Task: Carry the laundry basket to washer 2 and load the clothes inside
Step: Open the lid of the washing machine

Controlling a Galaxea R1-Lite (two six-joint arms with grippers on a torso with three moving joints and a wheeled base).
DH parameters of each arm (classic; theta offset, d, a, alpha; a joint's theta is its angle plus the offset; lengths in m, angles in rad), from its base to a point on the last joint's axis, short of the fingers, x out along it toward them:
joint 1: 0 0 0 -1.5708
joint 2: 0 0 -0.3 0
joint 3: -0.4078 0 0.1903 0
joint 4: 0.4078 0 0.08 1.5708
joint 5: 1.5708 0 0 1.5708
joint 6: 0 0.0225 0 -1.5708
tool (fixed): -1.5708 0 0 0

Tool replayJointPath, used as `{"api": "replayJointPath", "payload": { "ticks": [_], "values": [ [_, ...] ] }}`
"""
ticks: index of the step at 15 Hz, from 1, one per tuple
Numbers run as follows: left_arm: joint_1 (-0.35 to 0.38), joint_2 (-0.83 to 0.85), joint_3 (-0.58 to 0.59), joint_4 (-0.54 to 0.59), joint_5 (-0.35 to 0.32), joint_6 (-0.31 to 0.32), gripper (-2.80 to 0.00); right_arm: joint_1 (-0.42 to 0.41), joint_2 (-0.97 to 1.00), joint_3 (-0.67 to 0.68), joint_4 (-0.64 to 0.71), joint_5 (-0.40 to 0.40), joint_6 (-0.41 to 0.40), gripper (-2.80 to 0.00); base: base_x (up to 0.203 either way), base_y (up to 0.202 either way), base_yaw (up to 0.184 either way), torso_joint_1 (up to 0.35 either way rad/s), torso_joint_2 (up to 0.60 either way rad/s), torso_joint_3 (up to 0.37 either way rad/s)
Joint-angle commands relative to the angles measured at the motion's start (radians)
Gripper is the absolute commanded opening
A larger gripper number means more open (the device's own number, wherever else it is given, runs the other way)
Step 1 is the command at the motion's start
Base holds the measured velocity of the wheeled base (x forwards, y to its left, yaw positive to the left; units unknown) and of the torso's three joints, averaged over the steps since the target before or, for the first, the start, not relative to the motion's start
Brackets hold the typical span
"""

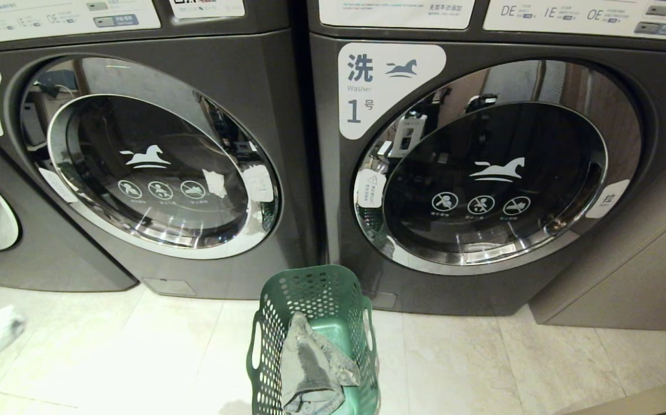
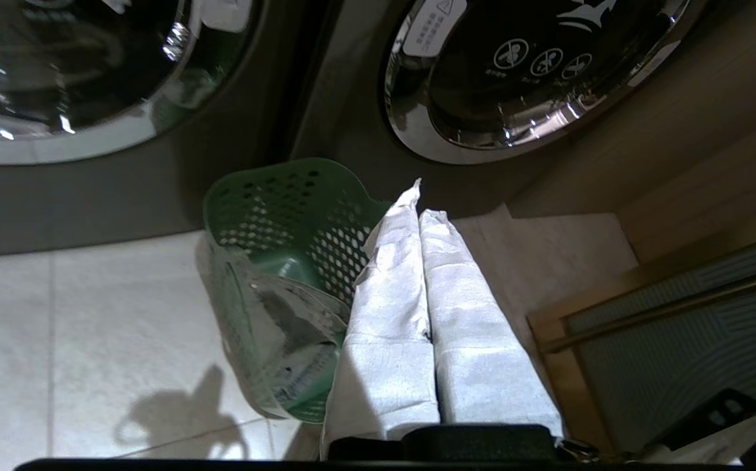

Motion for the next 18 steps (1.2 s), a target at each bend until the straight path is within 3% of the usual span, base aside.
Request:
{"api": "replayJointPath", "payload": {
  "ticks": [1,5,6,12,16,18],
  "values": [
    [-0.009,0.34,0.017,-0.141,-0.041,-0.03,-2.8,0.0,-0.001,0.0,-0.001,0.0,0.0,-2.8,0.0,0.0,0.0,0.0,0.0,0.0],
    [-0.017,0.727,0.018,-0.401,-0.045,-0.034,-2.8,0.0,-0.001,0.0,-0.001,0.0,0.0,-2.8,0.0,0.0,0.0,0.0,0.0,0.0],
    [-0.012,0.808,0.008,-0.475,-0.043,-0.029,0.0,0.0,-0.001,0.0,-0.001,0.0,0.0,-2.8,0.0,0.0,0.0,0.0,0.0,0.0],
    [-0.037,1.133,-0.076,-0.883,-0.06,0.066,0.0,0.0,-0.001,0.0,-0.001,0.0,0.001,-2.8,0.0,0.0,0.0,0.0,0.0,0.0],
    [-0.038,1.33,-0.188,-1.248,-0.065,0.087,0.0,0.0,0.001,0.0,-0.001,0.0,0.0,-2.8,0.0,0.0,0.0,0.0,0.0,0.0],
    [-0.032,1.392,-0.236,-1.367,-0.102,0.097,0.0,0.0,-0.001,0.0,-0.001,0.0,0.0,-2.8,0.0,0.0,0.0,0.0,0.0,0.0]
  ]
}}
